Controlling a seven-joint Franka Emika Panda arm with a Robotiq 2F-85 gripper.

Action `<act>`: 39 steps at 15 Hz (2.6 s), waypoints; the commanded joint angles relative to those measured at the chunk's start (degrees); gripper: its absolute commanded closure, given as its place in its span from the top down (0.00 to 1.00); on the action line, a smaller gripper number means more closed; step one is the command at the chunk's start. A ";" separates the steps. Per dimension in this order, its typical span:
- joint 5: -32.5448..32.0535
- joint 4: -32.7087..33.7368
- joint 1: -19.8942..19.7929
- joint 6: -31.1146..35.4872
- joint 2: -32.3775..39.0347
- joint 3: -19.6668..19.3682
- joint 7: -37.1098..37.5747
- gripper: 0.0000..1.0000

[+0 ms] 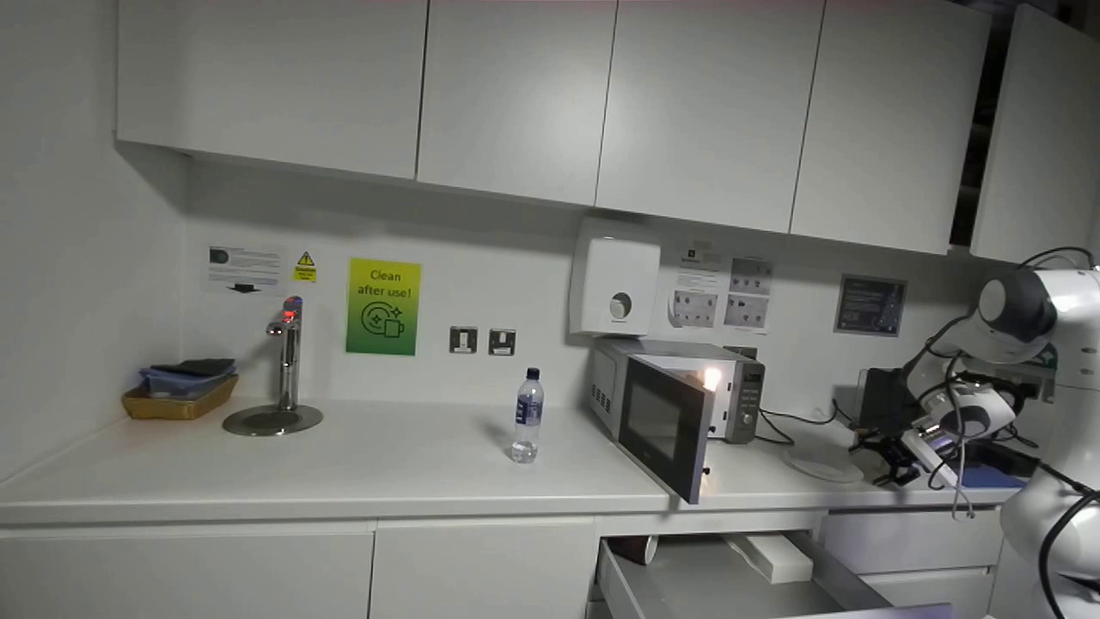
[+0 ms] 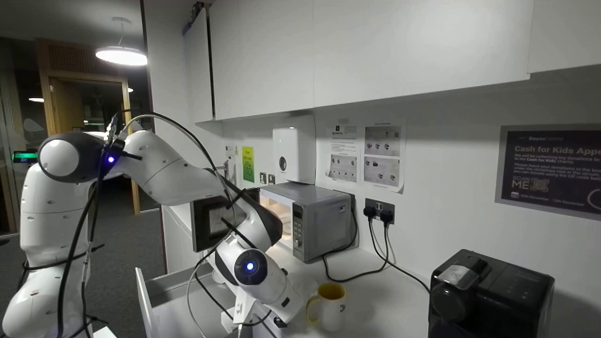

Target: Move the white plate into the microwave

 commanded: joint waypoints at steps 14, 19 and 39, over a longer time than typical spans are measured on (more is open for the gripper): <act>3.06 4.99 -1.57 -9.68 5.11 1.29 -5.93 0.68; 2.61 5.50 -1.72 -10.37 5.72 1.16 -6.31 0.28; 1.92 5.25 4.13 -9.54 -4.68 6.62 -1.69 0.01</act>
